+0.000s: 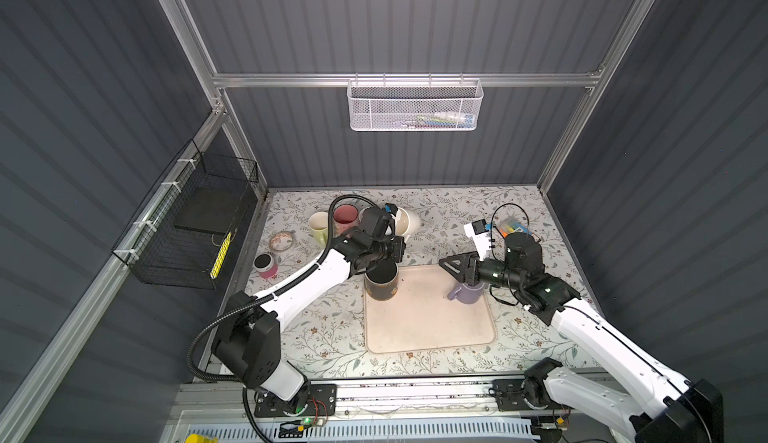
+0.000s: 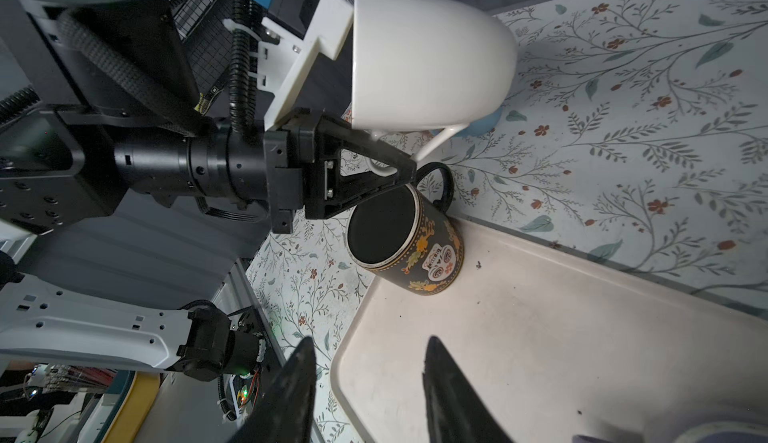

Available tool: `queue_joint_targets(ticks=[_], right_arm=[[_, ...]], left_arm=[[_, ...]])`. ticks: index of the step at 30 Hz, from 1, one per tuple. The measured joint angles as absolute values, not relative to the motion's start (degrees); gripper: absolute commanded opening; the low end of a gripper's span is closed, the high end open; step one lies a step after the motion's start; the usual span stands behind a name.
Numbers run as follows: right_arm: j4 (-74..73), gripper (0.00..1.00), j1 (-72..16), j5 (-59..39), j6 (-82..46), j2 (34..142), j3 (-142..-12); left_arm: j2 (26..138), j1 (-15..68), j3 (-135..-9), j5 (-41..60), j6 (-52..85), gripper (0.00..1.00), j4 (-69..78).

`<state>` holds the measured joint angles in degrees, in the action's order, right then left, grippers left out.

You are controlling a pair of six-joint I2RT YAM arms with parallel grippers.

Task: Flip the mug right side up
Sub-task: 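Carry the white mug upright beside the light blue mug while the right gripper withdraws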

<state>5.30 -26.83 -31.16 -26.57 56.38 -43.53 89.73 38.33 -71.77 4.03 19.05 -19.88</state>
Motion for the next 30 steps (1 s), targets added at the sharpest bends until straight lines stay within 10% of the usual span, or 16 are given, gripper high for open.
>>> queue_joint_targets(ticks=[30], right_arm=[[5.1,0.44,-26.8,-25.0,-29.0,48.9,-33.0]], left_arm=[[126.3,38.3,-128.3,-6.7,16.8,0.0,-60.0]])
